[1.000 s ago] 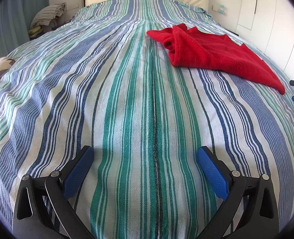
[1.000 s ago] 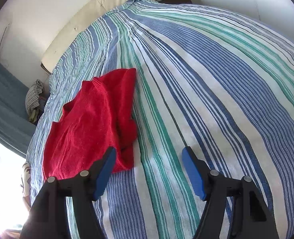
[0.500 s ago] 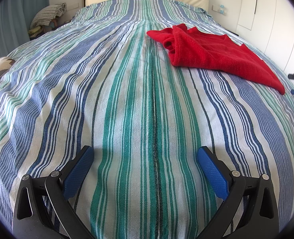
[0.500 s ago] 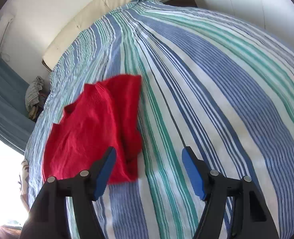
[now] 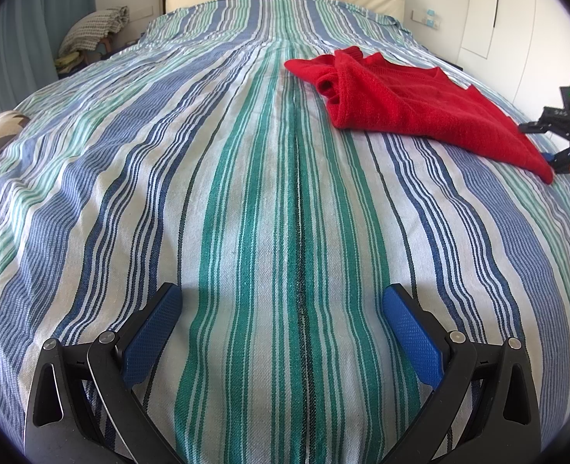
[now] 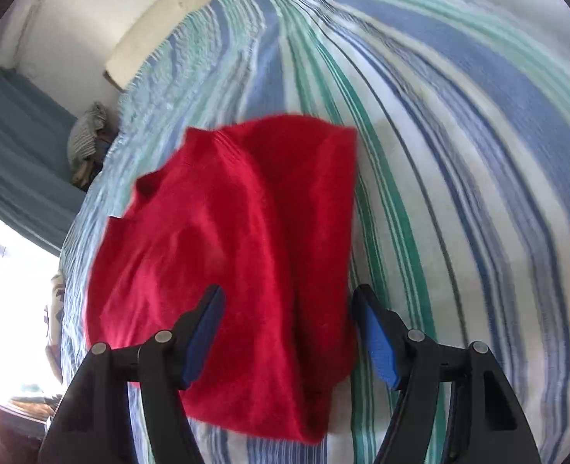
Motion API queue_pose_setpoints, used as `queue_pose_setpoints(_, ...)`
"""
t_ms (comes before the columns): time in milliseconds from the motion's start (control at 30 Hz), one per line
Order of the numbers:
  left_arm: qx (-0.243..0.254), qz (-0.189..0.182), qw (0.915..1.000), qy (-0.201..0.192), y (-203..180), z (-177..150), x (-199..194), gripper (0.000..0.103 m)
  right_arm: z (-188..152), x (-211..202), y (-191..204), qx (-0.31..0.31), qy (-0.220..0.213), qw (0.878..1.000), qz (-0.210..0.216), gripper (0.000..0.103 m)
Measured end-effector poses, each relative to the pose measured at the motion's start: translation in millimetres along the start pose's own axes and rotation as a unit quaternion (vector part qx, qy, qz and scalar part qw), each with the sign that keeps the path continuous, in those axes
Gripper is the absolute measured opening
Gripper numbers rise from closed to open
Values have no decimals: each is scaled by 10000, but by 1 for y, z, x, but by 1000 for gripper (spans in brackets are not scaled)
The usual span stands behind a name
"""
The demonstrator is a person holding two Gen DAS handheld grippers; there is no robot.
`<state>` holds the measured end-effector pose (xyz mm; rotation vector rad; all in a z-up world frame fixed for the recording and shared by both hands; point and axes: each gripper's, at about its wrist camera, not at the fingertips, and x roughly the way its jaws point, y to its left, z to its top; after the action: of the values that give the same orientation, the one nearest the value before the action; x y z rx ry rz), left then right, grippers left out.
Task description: Fold small clothes
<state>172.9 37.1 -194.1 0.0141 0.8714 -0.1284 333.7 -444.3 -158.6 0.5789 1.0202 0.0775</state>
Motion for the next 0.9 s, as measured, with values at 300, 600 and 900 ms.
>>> queue_pose_setpoints(300, 8, 14, 10000, 0, 0, 0, 0, 103, 17, -31, 94, -390, -329, 9981, 354, 13)
queue_pose_setpoints(600, 7, 8, 10000, -1, 0, 0, 0, 103, -13, 37, 294, -1863, 296, 9797, 684, 13)
queue_pose_setpoints(900, 15, -7, 10000, 2, 2, 2, 0, 103, -62, 92, 323, -1446, 1058, 9592, 2185, 60)
